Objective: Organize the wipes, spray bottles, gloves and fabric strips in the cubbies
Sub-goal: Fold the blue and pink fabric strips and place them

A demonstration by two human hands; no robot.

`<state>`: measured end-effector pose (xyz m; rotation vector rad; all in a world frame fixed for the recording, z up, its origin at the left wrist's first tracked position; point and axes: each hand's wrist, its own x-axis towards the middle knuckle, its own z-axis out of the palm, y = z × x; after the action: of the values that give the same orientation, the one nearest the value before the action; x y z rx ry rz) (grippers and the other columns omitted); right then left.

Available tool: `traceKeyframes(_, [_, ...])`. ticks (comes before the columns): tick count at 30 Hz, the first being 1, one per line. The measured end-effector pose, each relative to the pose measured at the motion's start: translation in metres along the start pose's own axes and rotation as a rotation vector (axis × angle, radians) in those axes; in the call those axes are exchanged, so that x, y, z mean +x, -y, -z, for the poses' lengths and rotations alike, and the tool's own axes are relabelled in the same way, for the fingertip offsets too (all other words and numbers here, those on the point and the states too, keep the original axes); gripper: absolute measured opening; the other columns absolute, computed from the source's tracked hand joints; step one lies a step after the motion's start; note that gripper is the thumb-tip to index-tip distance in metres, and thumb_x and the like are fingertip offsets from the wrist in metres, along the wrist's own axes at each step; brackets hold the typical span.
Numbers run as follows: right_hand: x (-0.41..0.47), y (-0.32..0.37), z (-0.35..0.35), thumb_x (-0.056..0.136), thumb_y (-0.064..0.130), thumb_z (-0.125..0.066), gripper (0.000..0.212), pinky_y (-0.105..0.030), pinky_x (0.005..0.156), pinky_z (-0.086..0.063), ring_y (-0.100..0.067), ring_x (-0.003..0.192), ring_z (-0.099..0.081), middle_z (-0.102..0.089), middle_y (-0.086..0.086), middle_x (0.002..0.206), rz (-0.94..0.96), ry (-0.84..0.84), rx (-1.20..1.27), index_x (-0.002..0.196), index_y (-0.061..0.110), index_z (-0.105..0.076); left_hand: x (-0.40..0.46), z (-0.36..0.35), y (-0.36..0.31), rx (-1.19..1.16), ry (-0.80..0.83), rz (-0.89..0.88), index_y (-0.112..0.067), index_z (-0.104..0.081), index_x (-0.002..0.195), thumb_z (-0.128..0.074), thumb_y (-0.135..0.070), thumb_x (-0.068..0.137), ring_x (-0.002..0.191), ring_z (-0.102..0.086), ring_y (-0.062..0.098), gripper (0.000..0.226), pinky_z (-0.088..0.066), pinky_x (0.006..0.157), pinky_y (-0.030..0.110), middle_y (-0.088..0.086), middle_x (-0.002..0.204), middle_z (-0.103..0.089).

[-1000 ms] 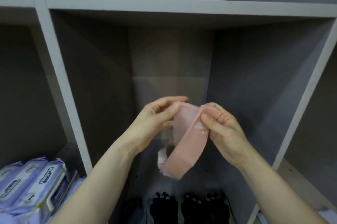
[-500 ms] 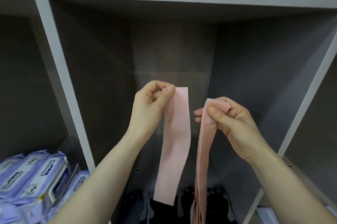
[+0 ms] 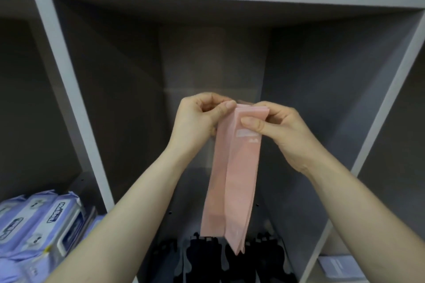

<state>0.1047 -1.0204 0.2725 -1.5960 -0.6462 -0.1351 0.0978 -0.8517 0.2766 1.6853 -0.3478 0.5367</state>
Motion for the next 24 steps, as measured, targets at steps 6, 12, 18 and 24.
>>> traceKeyframes(6, [-0.004,0.002,0.001,0.062,0.032,-0.076,0.020,-0.029,0.090,-0.048,-0.008,0.099,-0.063,-0.070,0.004,0.101,-0.029,-0.160,-0.117,0.081,0.025,-0.074,-0.001,0.000,0.001,-0.166,-0.138,0.110,-0.013,-0.072,0.086,-0.071,-0.016,0.082,0.068,-0.069,0.009,0.005,-0.055,0.054,0.023,0.004,0.079,-0.073])
traceKeyframes(12, [-0.014,0.007,-0.006,0.069,0.008,-0.079,0.016,-0.022,0.068,-0.056,-0.012,0.074,-0.067,-0.072,-0.005,0.080,-0.031,-0.119,-0.143,0.082,0.011,-0.070,-0.008,-0.003,-0.004,-0.189,-0.095,0.164,-0.011,-0.072,0.089,-0.070,-0.017,0.082,0.069,-0.070,0.017,0.009,-0.057,0.052,0.028,0.010,0.081,-0.073])
traceKeyframes(18, [-0.013,0.000,-0.016,0.069,-0.003,-0.077,0.019,-0.019,0.062,-0.056,-0.009,0.074,-0.070,-0.075,-0.001,0.085,-0.041,-0.202,0.031,0.080,0.005,-0.064,-0.023,-0.008,-0.004,-0.205,0.032,0.198,-0.008,-0.072,0.095,-0.064,-0.019,0.087,0.080,-0.072,0.027,0.016,-0.059,0.066,0.041,0.013,0.087,-0.075])
traceKeyframes(24, [-0.016,-0.006,-0.015,0.073,0.004,-0.075,0.011,-0.020,0.071,-0.057,-0.012,0.081,-0.070,-0.076,-0.005,0.090,-0.047,-0.219,0.017,0.082,0.005,-0.068,-0.029,-0.006,-0.001,-0.221,0.100,0.210,-0.003,-0.071,0.097,-0.055,-0.017,0.093,0.075,-0.072,0.019,0.022,-0.058,0.056,0.027,0.014,0.086,-0.074])
